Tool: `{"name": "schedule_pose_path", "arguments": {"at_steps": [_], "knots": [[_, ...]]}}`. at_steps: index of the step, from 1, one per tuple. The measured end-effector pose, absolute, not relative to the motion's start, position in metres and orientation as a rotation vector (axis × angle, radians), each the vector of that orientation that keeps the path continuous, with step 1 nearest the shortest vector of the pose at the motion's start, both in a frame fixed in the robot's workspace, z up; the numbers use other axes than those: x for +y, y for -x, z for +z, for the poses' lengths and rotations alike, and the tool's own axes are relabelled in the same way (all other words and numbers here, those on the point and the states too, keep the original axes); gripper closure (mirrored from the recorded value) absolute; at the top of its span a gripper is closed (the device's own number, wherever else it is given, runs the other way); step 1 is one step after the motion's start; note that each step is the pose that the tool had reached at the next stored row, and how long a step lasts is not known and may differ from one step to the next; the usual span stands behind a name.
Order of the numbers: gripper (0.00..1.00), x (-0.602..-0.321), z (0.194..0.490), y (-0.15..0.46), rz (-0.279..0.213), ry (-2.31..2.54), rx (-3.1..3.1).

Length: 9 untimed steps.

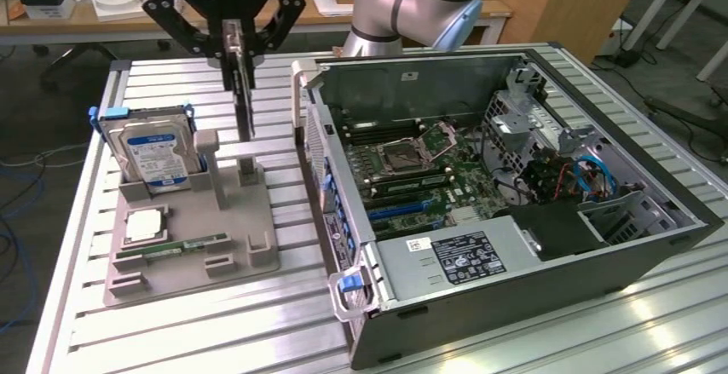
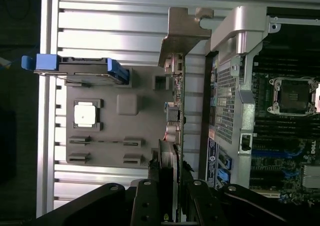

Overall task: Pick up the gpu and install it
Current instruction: 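Pick up the gpu and move the gpu toward the slot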

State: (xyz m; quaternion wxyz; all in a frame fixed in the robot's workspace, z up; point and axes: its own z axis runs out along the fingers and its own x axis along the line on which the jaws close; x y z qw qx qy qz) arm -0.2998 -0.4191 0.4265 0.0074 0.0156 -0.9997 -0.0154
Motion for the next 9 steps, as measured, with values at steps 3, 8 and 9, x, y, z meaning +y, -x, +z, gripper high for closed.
{"name": "schedule_pose_path", "arguments": {"at_steps": [3,8,9], "knots": [[0.74,-0.419,0.427,0.288,-0.048,-0.049,-3.126],[0.74,-0.419,0.426,0.265,-0.048,-0.049,-3.126],[0.74,-0.419,0.426,0.260,-0.048,-0.049,-3.126]]}}
